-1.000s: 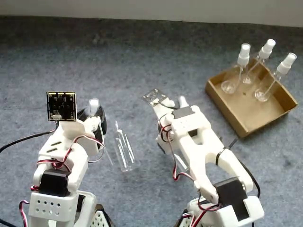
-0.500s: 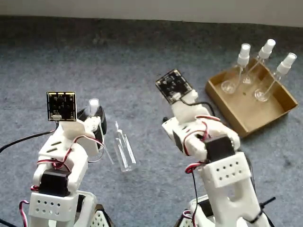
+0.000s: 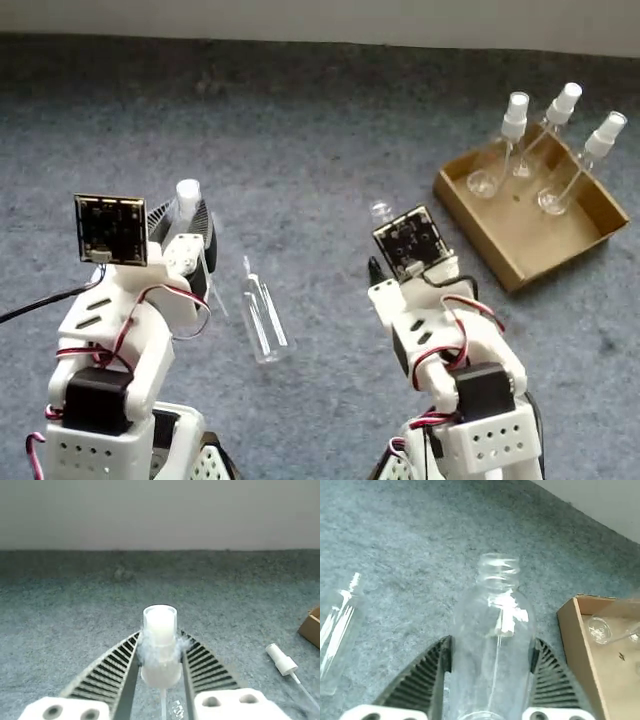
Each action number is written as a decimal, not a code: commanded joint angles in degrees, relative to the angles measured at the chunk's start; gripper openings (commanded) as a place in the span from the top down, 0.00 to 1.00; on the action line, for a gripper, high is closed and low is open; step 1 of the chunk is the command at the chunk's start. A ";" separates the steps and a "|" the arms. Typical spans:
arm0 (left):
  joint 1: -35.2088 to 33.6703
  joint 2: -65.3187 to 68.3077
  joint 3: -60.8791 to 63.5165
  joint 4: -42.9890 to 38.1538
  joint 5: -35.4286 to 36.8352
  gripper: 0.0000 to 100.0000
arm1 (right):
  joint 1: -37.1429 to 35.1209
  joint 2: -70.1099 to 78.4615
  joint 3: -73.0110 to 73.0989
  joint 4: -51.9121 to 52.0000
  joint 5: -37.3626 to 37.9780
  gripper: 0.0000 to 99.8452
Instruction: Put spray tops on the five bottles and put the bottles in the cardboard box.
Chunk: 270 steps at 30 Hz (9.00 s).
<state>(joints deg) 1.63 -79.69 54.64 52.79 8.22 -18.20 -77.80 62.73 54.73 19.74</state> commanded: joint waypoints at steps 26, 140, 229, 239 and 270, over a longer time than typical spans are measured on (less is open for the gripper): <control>11.65 -0.04 -8.31 -23.74 -0.44 1.00 | 0.66 -9.27 24.84 -28.79 -10.46 0.90; 3.30 149.93 -137.71 25.58 -20.84 0.82 | 2.33 -9.27 39.87 -50.95 -11.25 0.90; 1.71 156.79 -148.35 27.16 -15.91 0.96 | 2.33 -9.27 39.87 -50.95 -11.25 0.90; 2.86 142.81 -150.02 27.69 -15.65 0.96 | -0.92 -9.27 39.87 -50.77 -11.25 0.90; 26.86 91.74 -149.93 41.58 -15.56 0.99 | -6.81 -9.27 39.87 -50.86 -11.60 0.90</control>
<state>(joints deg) 25.10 16.48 -93.67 91.82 -7.87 -24.53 -86.15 95.87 3.56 8.40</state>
